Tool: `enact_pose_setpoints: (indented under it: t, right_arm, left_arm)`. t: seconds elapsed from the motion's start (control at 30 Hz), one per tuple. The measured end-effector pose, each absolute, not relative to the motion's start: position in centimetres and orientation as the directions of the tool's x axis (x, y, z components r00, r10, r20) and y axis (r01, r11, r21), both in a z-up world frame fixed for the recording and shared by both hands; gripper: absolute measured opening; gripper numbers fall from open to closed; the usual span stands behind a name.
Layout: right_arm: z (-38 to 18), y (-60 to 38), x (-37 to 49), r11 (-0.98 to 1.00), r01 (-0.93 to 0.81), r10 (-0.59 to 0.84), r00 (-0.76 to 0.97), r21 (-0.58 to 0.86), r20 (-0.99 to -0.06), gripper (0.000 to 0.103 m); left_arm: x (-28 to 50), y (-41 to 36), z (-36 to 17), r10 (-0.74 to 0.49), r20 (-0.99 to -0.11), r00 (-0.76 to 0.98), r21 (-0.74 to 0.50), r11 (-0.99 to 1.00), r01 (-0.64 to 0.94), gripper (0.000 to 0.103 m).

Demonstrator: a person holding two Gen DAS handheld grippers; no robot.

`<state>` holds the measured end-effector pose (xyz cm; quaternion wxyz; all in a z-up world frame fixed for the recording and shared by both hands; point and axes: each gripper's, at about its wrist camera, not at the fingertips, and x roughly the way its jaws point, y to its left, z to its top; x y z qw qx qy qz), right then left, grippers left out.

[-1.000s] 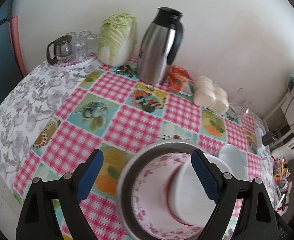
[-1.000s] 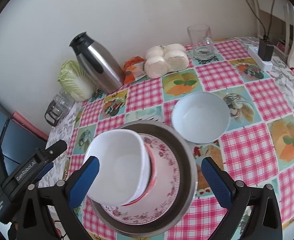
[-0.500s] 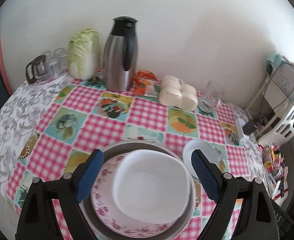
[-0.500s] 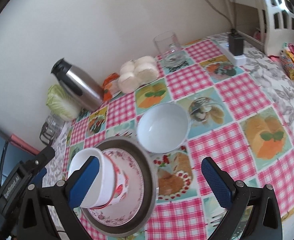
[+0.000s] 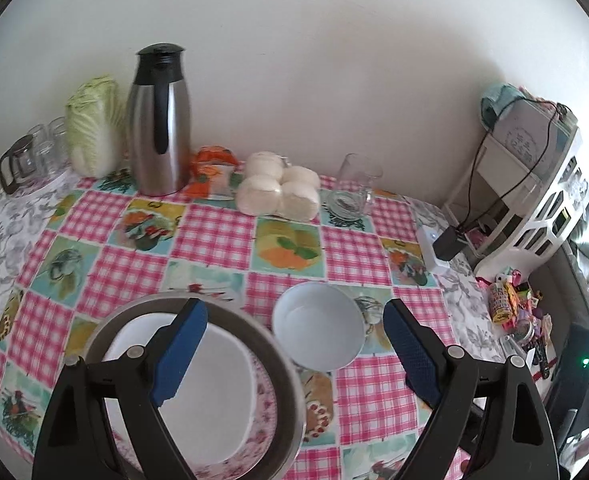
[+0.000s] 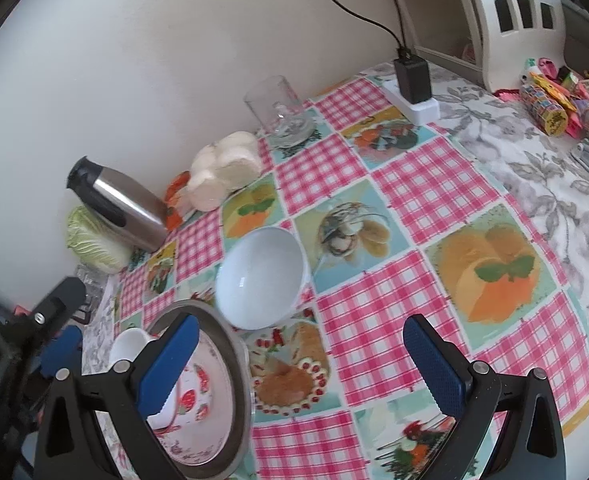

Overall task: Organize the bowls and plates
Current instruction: 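Raise both grippers and move them toward the white round bowl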

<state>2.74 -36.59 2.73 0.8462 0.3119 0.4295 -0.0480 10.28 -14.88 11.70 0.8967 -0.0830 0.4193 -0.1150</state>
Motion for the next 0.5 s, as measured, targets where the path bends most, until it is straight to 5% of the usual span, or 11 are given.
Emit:
enact_pose_setpoints:
  t: [0.5]
  right_arm:
    - [-0.8, -39.2, 4.5, 0.768, 0.419, 0.181, 0.582, 0.484, -0.793, 0.103]
  left_arm:
    - [13.1, -20.4, 9.0, -0.288, -0.791, 0.54, -0.191, 0.955, 0.229, 0.09]
